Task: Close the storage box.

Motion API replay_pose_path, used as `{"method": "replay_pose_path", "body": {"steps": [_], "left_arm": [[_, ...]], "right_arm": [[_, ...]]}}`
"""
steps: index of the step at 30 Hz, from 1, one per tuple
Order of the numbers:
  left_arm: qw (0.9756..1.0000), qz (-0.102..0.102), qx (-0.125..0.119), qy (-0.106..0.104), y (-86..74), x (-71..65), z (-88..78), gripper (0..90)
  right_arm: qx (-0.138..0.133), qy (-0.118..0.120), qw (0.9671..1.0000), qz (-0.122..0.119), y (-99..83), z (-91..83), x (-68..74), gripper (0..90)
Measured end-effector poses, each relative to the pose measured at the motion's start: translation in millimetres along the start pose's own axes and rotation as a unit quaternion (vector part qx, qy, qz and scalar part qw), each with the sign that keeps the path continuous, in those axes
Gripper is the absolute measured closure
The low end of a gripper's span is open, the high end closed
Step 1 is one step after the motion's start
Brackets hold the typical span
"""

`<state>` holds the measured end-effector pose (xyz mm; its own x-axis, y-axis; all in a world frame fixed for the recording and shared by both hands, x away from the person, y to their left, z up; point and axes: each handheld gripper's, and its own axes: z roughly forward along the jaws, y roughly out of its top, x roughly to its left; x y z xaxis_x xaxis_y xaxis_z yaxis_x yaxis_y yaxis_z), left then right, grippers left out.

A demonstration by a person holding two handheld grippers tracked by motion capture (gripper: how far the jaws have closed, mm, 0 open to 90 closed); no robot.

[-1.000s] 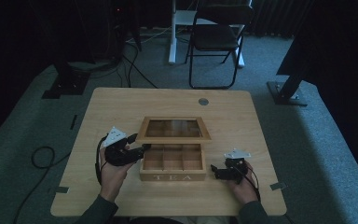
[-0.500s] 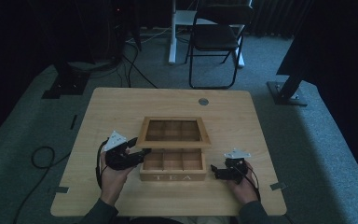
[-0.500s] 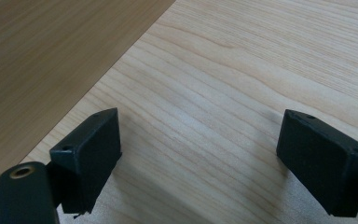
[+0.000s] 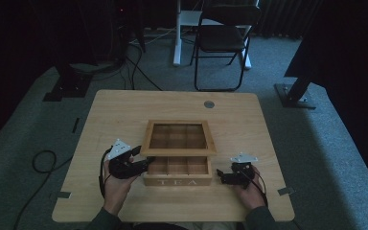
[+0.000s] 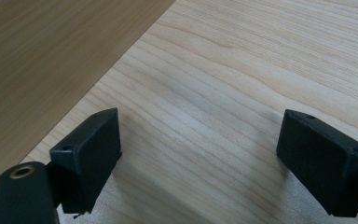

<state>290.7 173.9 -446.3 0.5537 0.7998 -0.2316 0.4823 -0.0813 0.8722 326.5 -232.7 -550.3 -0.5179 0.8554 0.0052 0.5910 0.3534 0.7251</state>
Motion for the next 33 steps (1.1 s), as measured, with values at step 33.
{"method": "replay_pose_path", "body": {"steps": [33], "left_arm": [[0.9990, -0.008, 0.044, 0.004, -40.4, -0.8, 6.2, 35.1]], "right_arm": [[0.001, 0.000, 1.0000, 0.000, 0.0, -0.1, 0.0, 13.2]]}}
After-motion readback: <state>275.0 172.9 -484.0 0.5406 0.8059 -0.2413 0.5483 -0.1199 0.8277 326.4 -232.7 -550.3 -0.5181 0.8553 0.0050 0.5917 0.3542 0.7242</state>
